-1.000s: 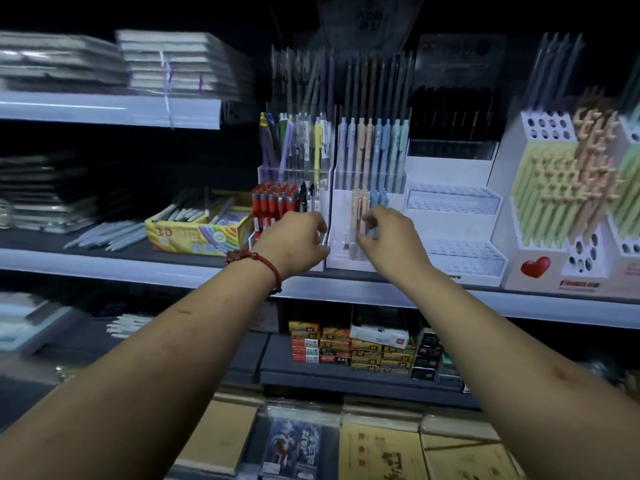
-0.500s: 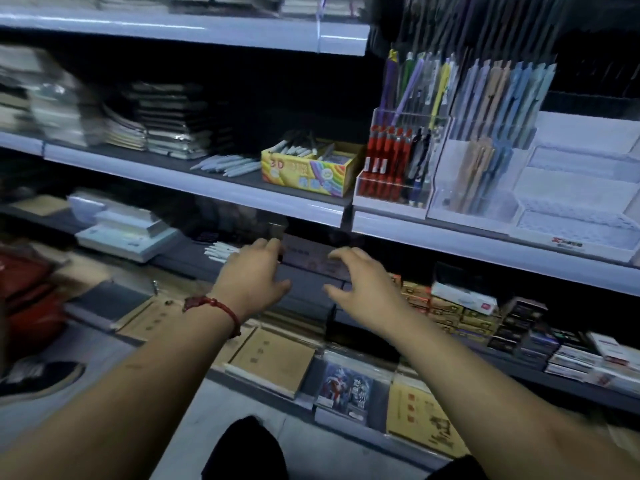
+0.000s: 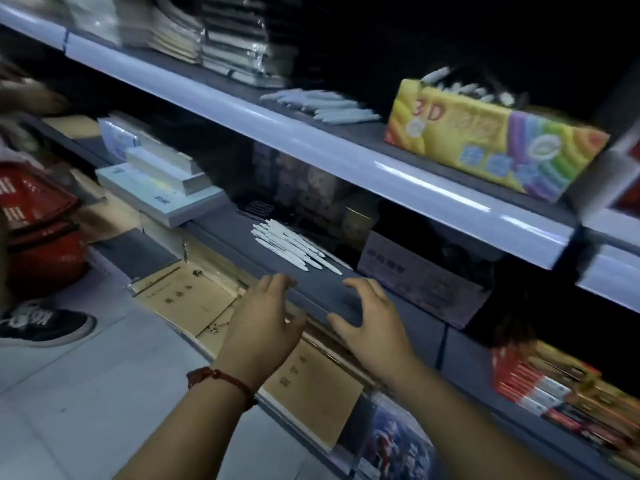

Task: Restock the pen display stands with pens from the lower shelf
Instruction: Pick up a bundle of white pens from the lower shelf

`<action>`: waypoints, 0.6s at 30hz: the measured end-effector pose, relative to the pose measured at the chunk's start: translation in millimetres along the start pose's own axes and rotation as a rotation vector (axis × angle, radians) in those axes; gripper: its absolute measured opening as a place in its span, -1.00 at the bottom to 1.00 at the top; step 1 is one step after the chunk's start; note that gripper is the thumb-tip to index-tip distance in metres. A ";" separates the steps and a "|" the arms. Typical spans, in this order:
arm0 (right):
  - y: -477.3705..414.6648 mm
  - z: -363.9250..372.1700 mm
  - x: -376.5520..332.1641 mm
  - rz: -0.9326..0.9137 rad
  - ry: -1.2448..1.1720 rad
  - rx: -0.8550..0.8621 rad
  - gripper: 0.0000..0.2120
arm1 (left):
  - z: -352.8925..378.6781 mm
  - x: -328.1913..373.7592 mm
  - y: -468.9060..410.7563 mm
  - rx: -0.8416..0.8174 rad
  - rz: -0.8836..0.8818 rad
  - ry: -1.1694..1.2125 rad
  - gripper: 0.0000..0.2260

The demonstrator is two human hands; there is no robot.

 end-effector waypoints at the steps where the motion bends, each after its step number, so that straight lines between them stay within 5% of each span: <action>1: -15.4 15.1 6.2 -0.011 0.001 0.009 -0.54 | 13.3 -11.6 -8.8 0.031 -0.022 0.036 -0.57; 9: -117.3 98.6 40.3 -0.087 0.111 0.020 -0.30 | 83.7 -55.5 -62.5 0.276 -0.007 0.124 -0.64; 18: -152.0 139.8 38.9 -0.095 0.154 -0.208 -0.14 | 108.1 -75.1 -90.1 0.294 -0.011 0.040 -0.50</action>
Point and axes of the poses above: each hand's wrist, its own y-axis away from the middle knuckle, its own z-axis out of the palm, x = y × z, the point moved 9 cm from there along -y, towards the middle knuckle, and after that the axes turned 15 degrees about x, right-handed, at the moved point
